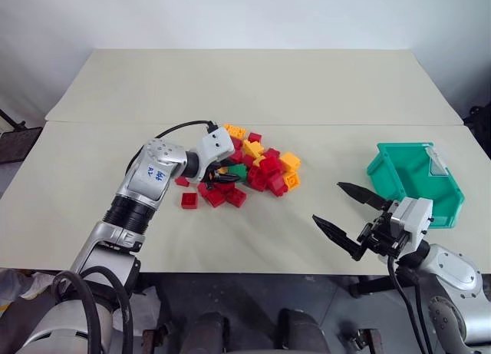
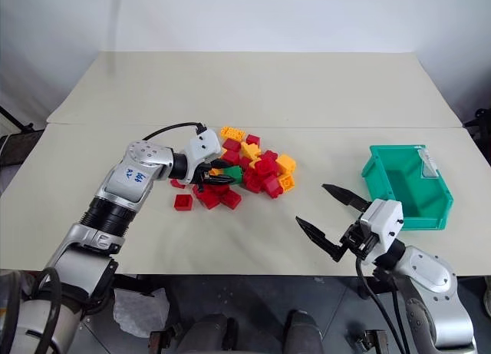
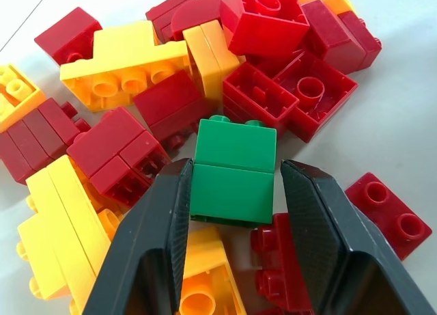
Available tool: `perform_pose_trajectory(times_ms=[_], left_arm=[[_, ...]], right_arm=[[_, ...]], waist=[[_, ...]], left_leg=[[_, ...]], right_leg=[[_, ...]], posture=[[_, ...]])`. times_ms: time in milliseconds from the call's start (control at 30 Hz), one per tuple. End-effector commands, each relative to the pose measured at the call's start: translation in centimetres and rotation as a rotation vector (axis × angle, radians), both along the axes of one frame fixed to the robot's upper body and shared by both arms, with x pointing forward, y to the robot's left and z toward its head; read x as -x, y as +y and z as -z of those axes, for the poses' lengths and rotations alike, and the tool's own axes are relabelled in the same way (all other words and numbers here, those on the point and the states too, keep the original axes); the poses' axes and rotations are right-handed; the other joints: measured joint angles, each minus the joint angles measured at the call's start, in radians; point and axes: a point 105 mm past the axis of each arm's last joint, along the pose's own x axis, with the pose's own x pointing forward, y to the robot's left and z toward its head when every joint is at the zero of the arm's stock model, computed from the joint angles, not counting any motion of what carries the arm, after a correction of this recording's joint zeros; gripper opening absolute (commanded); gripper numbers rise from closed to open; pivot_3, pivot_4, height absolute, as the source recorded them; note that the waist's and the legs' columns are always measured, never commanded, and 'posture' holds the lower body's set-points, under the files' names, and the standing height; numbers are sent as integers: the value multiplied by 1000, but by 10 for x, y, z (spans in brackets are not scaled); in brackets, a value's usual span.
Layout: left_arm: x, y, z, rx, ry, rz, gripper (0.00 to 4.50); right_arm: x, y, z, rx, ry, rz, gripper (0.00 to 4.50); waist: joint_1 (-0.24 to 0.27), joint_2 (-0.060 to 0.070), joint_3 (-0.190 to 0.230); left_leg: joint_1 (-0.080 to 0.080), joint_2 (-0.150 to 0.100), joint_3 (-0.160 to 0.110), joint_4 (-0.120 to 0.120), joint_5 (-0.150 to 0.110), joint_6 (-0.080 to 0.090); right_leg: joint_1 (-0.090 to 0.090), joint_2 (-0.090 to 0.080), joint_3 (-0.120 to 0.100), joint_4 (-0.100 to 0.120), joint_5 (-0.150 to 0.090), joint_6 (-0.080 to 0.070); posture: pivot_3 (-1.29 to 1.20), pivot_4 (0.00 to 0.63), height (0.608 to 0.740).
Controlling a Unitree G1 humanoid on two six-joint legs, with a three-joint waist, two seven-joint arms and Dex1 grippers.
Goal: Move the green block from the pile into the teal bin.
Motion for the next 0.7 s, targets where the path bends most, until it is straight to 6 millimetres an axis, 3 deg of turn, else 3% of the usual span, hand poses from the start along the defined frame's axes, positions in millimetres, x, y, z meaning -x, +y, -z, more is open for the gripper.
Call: perform_pose_trajectory(times_ms=[33,67,133,300,433,633,700], left_arm=[[4,9,40,-88,131,-27,2130],[6,9,43,-98,147,-17,1754],[7,10,46,-119,146,1,1470],[0,14,32,-46,88,-17,1470],[1,27,7,12,-12,72,1470],[43,15,-32,176,-74,442,1470],[51,7,-39,196,-93,493,1470]], right_arm=[[2,5,-7,-6,-35,-18,4500],[2,6,-7,-5,-35,-21,4500],[1,6,-8,-4,-37,-22,4500],[0,2,-11,-1,-42,-19,4500],[0,0,-15,-5,-40,-18,4500],[-3,7,-26,-10,23,-83,4500],[-3,13,-28,8,69,-129,4500]], waist=[[0,0,0],[0,0,-1],[0,0,-2],[0,0,-2],[-7,0,-2],[-8,0,-1],[2,-1,-1]], left_leg=[[0,0,0,0,0,0],[0,0,0,0,0,0],[1,0,0,0,0,0],[1,0,0,0,0,0],[1,0,0,0,0,0],[-2,0,0,0,0,0],[-4,0,-1,1,0,0]], right_leg=[[0,0,0,0,0,0],[0,0,0,0,0,0],[0,0,0,0,0,0],[0,0,0,0,0,0],[0,0,0,0,0,0],[-2,0,0,0,0,0],[-2,0,-1,0,0,0]], posture=[[0,150,740],[0,150,740],[0,150,740],[0,150,740],[0,150,740],[0,150,740],[0,150,740]])
